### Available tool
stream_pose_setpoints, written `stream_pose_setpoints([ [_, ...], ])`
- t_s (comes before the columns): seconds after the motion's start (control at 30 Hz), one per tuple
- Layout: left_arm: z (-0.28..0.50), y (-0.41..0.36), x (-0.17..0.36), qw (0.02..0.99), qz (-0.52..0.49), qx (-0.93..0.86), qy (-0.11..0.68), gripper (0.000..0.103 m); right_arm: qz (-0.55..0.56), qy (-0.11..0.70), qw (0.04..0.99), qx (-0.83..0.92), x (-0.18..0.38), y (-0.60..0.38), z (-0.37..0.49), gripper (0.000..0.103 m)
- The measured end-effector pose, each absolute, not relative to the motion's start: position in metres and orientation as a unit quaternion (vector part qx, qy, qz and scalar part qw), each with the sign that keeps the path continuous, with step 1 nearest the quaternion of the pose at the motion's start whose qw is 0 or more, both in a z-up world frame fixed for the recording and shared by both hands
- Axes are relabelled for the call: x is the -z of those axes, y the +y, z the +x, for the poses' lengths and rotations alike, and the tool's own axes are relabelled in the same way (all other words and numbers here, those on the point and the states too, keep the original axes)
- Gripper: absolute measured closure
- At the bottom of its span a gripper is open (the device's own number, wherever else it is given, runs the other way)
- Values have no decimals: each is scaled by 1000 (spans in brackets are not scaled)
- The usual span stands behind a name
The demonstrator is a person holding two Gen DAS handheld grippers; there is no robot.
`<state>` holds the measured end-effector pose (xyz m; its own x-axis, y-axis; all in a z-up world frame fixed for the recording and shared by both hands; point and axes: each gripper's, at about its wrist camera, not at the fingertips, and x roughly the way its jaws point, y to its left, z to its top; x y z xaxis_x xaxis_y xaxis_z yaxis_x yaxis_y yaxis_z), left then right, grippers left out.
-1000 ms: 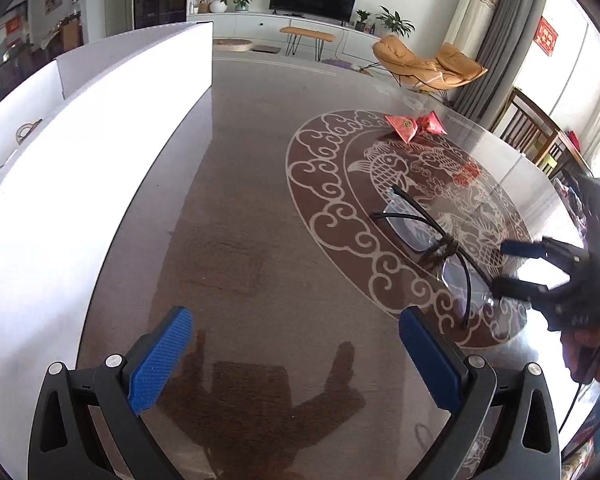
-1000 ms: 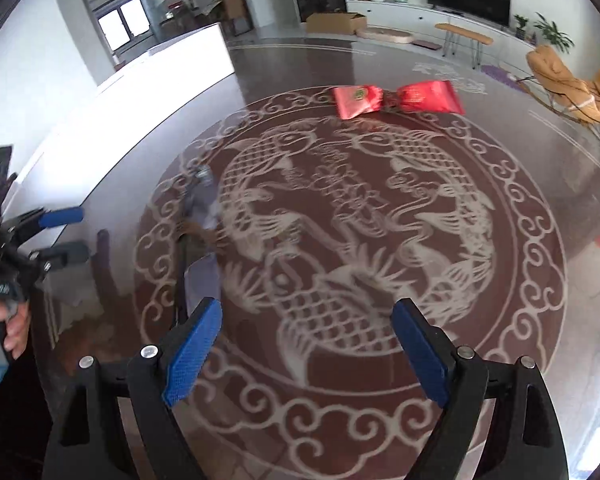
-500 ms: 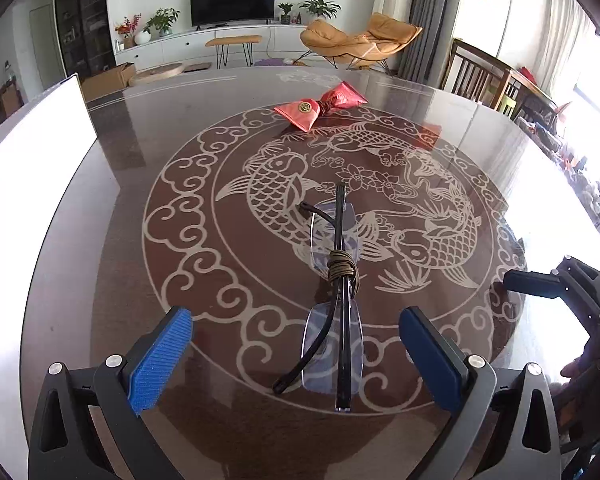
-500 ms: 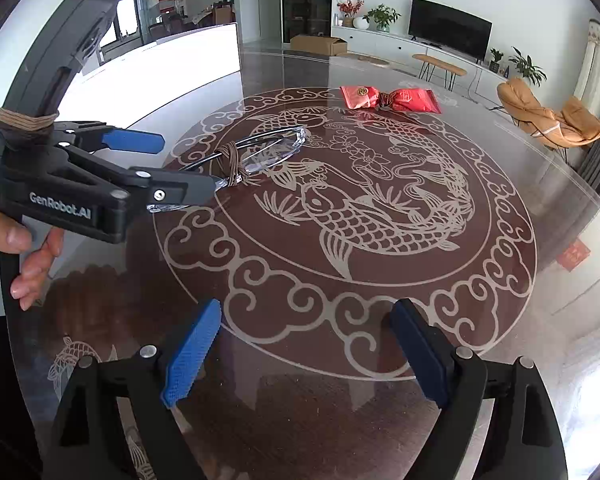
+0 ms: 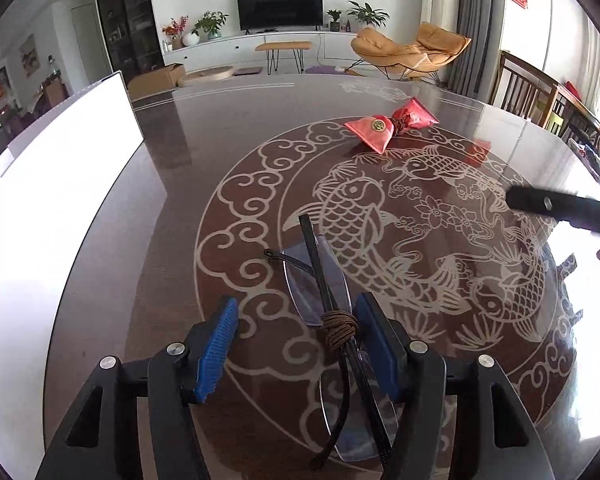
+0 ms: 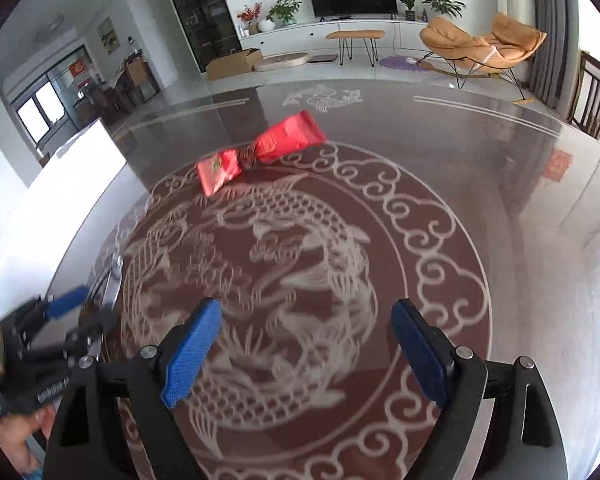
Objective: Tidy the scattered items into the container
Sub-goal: 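Grasp the red snack packet with the right tool while the left tool holds the glasses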
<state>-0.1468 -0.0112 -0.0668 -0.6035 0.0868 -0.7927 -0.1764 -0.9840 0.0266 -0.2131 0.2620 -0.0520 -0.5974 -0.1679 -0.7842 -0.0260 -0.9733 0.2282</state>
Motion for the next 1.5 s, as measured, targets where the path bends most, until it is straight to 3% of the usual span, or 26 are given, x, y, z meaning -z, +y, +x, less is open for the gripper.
stream_pose_setpoints([
  [0.1, -142, -32, 68, 63, -439, -896, 32, 43, 452, -152, 30, 878, 48, 245, -287, 15],
  [0.2, -140, -37, 68, 65, -436, -897, 26, 43, 477, -163, -43, 863, 61, 224, -342, 12],
  [0.37, -137, -36, 69, 69, -433, -899, 22, 43, 468, -89, -53, 878, 66, 193, -359, 15],
  [0.4, -136, -37, 69, 71, -432, -899, 18, 43, 465, -69, -41, 882, 66, 190, -353, 19],
  [0.43, -136, -38, 69, 73, -432, -899, 14, 42, 464, -36, -38, 884, 66, 188, -345, 41],
  [0.47, -137, -35, 69, 75, -433, -898, 12, 42, 460, -1, -38, 887, 66, 187, -335, 57],
  [0.5, -137, -34, 70, 75, -433, -898, 14, 42, 455, 12, -32, 890, 65, 190, -323, 64],
  [0.77, -129, -33, 71, 103, -433, -896, 17, 41, 463, 11, 25, 886, 61, 245, -151, 64],
  [0.83, -126, -32, 71, 118, -432, -894, 22, 39, 458, 20, 25, 889, 61, 251, -99, 61],
  [0.87, -124, -31, 71, 124, -433, -892, 23, 32, 452, 20, 20, 892, 62, 255, -79, 57],
  [0.9, -124, -30, 72, 130, -436, -890, 23, 25, 448, 16, 14, 894, 65, 260, -62, 39],
  [0.93, -126, -29, 74, 129, -443, -887, 25, 5, 446, 11, 8, 895, 67, 265, -52, 25],
  [0.97, -127, -28, 76, 117, -453, -883, 29, 0, 443, 6, 3, 896, 69, 270, -45, 24],
  [1.07, -120, -30, 78, 91, -456, -885, 30, 0, 444, 1, -6, 896, 70, 275, -41, 24],
  [1.23, -123, -26, 83, 75, -460, -884, 39, 0, 450, -1, -6, 893, 75, 277, -54, 12],
  [1.5, -126, -23, 82, 35, -474, -880, 22, 0, 452, 13, 22, 891, 75, 281, -91, 8],
])
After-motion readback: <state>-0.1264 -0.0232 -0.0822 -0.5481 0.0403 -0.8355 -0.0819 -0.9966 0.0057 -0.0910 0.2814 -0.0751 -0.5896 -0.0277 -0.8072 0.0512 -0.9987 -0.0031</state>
